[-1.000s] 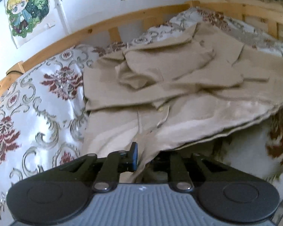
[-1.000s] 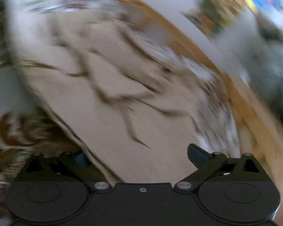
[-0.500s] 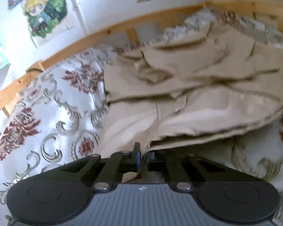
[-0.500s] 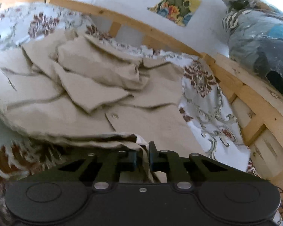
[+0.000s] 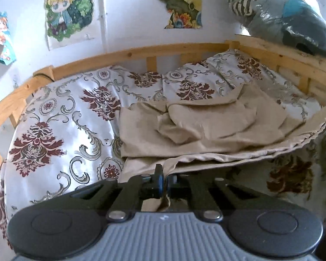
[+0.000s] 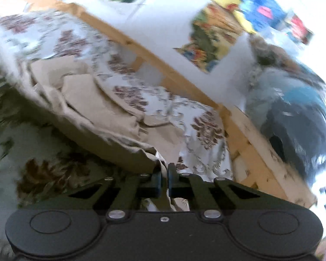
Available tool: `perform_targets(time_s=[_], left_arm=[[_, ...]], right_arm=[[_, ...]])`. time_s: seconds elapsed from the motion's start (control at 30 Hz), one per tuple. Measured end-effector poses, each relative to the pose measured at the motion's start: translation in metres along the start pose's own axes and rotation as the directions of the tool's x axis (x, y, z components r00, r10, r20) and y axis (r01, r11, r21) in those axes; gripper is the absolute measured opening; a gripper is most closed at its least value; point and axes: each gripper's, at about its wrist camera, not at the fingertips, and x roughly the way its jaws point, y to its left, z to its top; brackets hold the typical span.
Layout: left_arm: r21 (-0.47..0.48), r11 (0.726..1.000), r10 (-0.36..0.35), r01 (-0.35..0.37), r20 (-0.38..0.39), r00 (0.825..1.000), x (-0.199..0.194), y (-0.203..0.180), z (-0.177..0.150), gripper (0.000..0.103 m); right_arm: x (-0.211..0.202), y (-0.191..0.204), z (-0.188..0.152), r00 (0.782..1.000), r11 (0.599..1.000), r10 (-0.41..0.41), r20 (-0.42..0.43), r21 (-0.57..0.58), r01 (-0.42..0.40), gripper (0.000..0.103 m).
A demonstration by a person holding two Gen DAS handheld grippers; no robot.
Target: Fold large clothes
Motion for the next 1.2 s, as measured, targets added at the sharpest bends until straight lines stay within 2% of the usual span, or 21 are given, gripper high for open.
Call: perform_targets(time_s=[0.07, 0.13, 0.3, 0.4, 0.47, 0.53, 0.67, 0.73, 0.83, 0.93, 1.0, 1.07, 1.13, 1.2], left_arm=[[-0.006, 1.0, -0.008, 0.008, -0.016, 1.0, 0.012, 0.006, 0.017, 0.003], [0.032, 0.999, 0.019, -0.018, -0.024, 1.0, 0.033, 0.004, 0.033, 0.003], [0.13, 0.989, 0.077, -0.067, -0.075, 0.994, 0.11, 0.007, 0.08, 0.003], [0.157, 0.983, 0.111, -0.093, -0.11, 0.988, 0.159, 0.009, 0.098, 0.003], [0.173, 0.981, 0.119, -0.093, -0.152, 0.981, 0.191, 0.012, 0.101, 0.004], [0.151, 0.985, 0.111, -0.079, -0.212, 0.971, 0.22, 0.018, 0.099, 0.004], [0.11, 0.992, 0.095, -0.066, -0.286, 0.953, 0.257, 0.022, 0.086, 0.005], [0.097, 0.994, 0.086, -0.059, -0.306, 0.948, 0.264, 0.023, 0.08, 0.005], [0.043, 0.998, 0.056, -0.045, -0.325, 0.944, 0.268, 0.03, 0.076, 0.008], [-0.016, 0.999, 0.022, -0.029, -0.325, 0.946, 0.26, 0.042, 0.076, 0.021], [-0.073, 0.997, -0.013, -0.01, -0.31, 0.951, 0.25, 0.053, 0.078, 0.039], [-0.143, 0.99, -0.033, -0.005, -0.267, 0.963, 0.234, 0.068, 0.077, 0.073], [-0.2, 0.98, -0.061, 0.017, -0.215, 0.975, 0.217, 0.082, 0.076, 0.089], [-0.248, 0.968, -0.08, 0.038, -0.162, 0.984, 0.198, 0.097, 0.071, 0.092]], right_arm=[[0.004, -0.01, 0.005, 0.999, 0.999, 0.031, -0.008, 0.011, -0.03, 0.005], [0.019, -0.015, 0.011, 1.0, 0.999, 0.024, -0.016, 0.036, -0.023, 0.006], [0.089, -0.006, 0.032, 0.996, 0.997, -0.074, -0.046, 0.031, 0.076, 0.009], [0.138, 0.004, 0.037, 0.99, 0.991, -0.131, -0.055, 0.022, 0.133, 0.01], [0.167, 0.008, 0.036, 0.983, 0.984, -0.178, -0.052, 0.015, 0.179, 0.027], [0.192, 0.01, 0.03, 0.97, 0.969, -0.241, -0.042, 0.038, 0.242, 0.059], [0.207, 0.003, 0.01, 0.967, 0.947, -0.253, -0.044, 0.192, 0.256, 0.074], [0.205, 0.001, 0.0, 0.964, 0.933, -0.262, -0.049, 0.245, 0.266, 0.087], [0.199, -0.007, -0.012, 0.951, 0.896, -0.303, -0.067, 0.321, 0.308, 0.093], [0.203, -0.016, -0.02, 0.944, 0.862, -0.306, -0.127, 0.385, 0.331, 0.096], [0.207, -0.018, -0.027, 0.94, 0.847, -0.298, -0.17, 0.408, 0.342, 0.098], [0.212, -0.019, -0.033, 0.939, 0.837, -0.283, -0.194, 0.428, 0.34, 0.098], [0.213, -0.018, -0.038, 0.939, 0.83, -0.283, -0.197, 0.441, 0.343, 0.099], [0.217, -0.018, -0.04, 0.938, 0.826, -0.283, -0.199, 0.447, 0.344, 0.099]])
